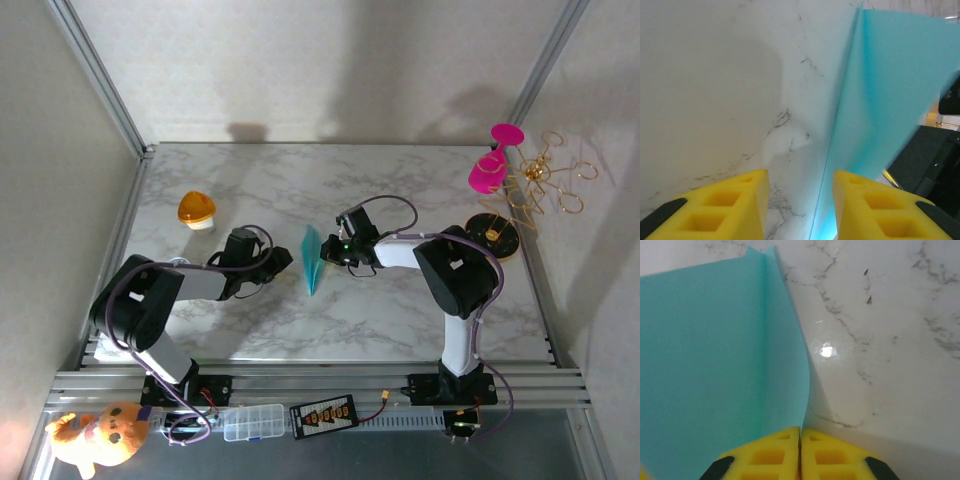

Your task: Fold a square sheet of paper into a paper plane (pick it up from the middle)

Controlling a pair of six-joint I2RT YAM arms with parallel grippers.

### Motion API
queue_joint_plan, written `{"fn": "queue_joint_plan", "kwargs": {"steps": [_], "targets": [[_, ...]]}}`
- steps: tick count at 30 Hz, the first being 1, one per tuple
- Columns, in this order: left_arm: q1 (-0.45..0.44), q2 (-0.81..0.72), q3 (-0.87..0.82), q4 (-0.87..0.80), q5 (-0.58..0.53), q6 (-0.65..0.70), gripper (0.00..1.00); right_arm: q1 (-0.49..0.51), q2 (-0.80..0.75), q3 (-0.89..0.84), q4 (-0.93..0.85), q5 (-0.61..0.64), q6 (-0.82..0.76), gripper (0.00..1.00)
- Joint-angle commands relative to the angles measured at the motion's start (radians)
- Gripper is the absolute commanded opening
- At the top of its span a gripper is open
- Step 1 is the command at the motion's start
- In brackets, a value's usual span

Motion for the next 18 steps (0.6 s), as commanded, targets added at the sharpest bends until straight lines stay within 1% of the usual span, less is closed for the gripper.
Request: {"fn": "queue_joint_plan", "kwargs": {"steps": [1,5,9,14,18], "targets": [[-0.01,0.018,0.029,0.044,0.028,-0.022,0.36,-0.006,0.02,0.016,-0.041,0.026,-0.018,0.09],[-0.013,0.034,0.043,0.073,0.054,-0.03,0.36,-0.006,0.025,0.024,-0.054,0.027,-0.021,0.09],[-0.017,0.026,0.041,0.11,0.07,-0.037,0.39,-0.007,0.025,0.027,-0.061,0.032,-0.022,0.08],[-0.021,0.011,0.04,0.128,0.076,-0.031,0.4,-0.007,0.03,0.031,-0.066,0.03,-0.022,0.08],[-0.027,0.028,0.066,0.124,0.098,-0.013,0.4,-0.007,0.034,0.032,-0.067,0.031,-0.024,0.08]]}}
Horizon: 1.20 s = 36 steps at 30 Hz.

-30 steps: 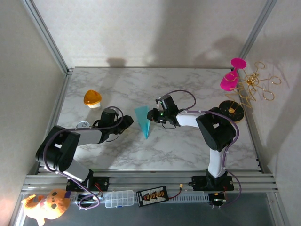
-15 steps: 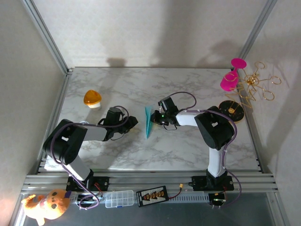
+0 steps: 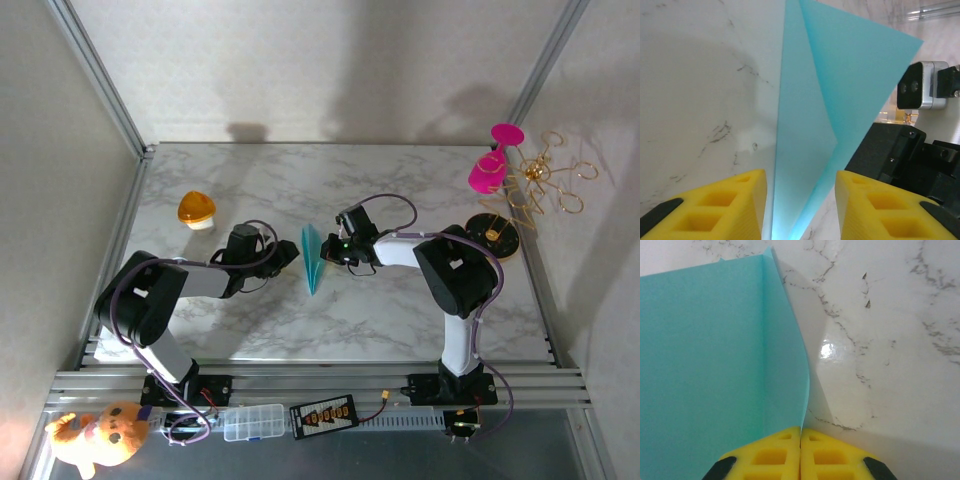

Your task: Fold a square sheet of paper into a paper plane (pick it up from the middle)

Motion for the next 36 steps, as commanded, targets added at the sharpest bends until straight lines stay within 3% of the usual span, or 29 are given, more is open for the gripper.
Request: {"fn": "queue_joint_plan", "kwargs": {"steps": [1,6,10,20,29,36], "targets": [[-0.016,0.005,0.05,0.016,0.036,0.02,0.41,-0.005,0.03,0.014,-0.038,0.027,-0.023,0.08],[-0.026,0.051,0.124,-0.089,0.012,0.071,0.41,-0.005,0.032,0.014,-0.038,0.025,-0.02,0.08],[-0.028,0.082,0.156,-0.136,-0.008,0.086,0.33,-0.005,0.032,0.014,-0.04,0.025,-0.02,0.08],[-0.027,0.135,0.213,-0.2,-0.03,0.117,0.27,-0.004,0.032,0.014,-0.04,0.022,-0.02,0.09],[-0.028,0.143,0.258,-0.276,-0.057,0.16,0.14,-0.011,0.0,0.019,-0.041,-0.019,-0.028,0.19],[-0.028,0.142,0.264,-0.304,-0.077,0.176,0.12,-0.025,0.006,0.017,-0.039,-0.049,-0.028,0.2]]}}
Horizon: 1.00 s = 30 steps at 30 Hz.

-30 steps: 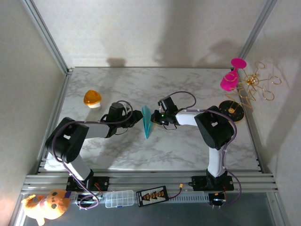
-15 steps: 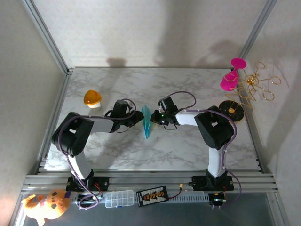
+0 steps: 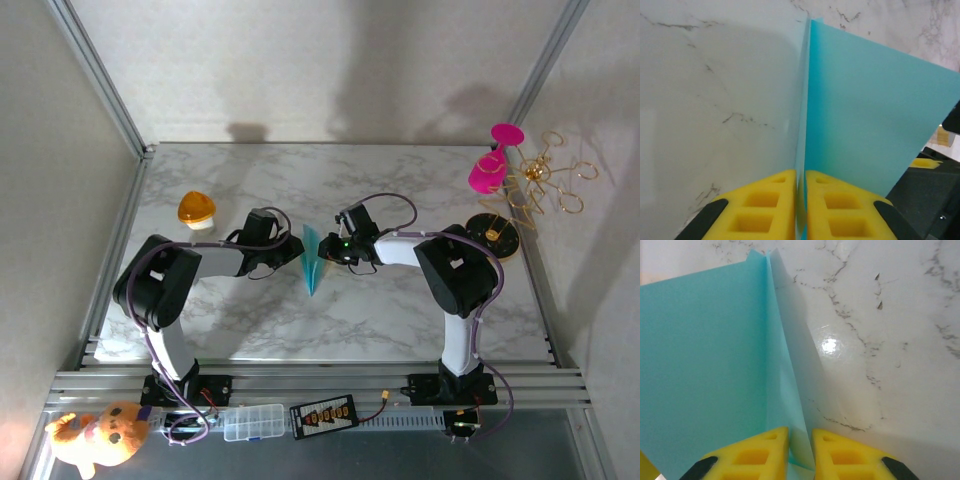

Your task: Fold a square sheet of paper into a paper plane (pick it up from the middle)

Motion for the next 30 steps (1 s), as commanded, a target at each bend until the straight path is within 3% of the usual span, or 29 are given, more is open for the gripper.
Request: {"fn": "queue_joint_plan", "kwargs": {"steps": [1,8,30], "targets": [[-0.007,0.005,0.025,-0.04,-0.03,0.031,0.12,-0.015,0.004,0.01,-0.033,-0.011,-0.015,0.19],[-0.004,0.001,0.033,-0.057,-0.059,0.032,0.09,-0.018,0.0,0.015,-0.041,-0.003,-0.01,0.09],[-0.008,-0.142,-0.158,0.051,-0.19,-0.144,0.04,-0.019,-0.042,-0.046,-0.031,0.04,0.089,0.09]]}}
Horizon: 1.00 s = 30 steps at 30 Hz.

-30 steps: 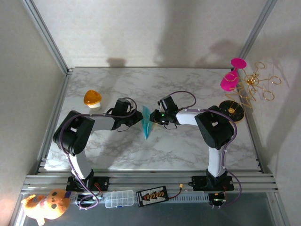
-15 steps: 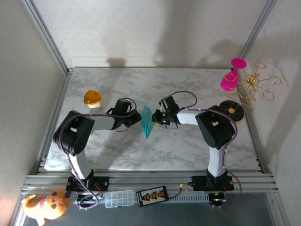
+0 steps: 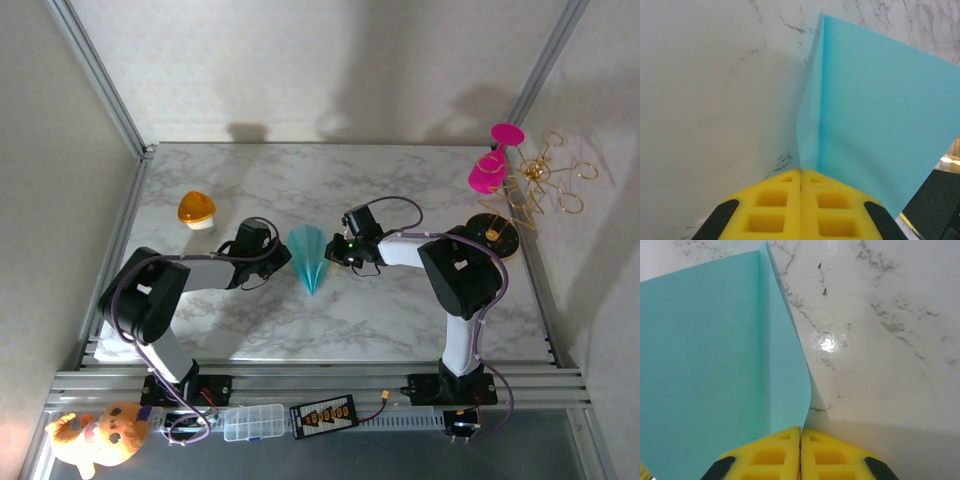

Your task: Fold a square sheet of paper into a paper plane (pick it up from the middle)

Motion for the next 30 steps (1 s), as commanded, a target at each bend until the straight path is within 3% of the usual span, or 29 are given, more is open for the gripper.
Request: {"fn": "queue_joint_plan", "kwargs": {"steps": [1,7,30], "targets": [[-0.008,-0.027,-0.021,0.025,-0.033,-0.026,0.04,-0.006,-0.018,-0.018,-0.008,0.024,0.025,0.1],[-0.007,0.008,0.002,0.067,0.044,0.002,0.05,-0.017,-0.013,0.008,0.006,-0.037,-0.043,0.25],[-0.007,0.042,0.013,0.043,0.063,0.033,0.05,-0.033,0.072,0.077,-0.027,-0.239,-0.168,0.29]]}}
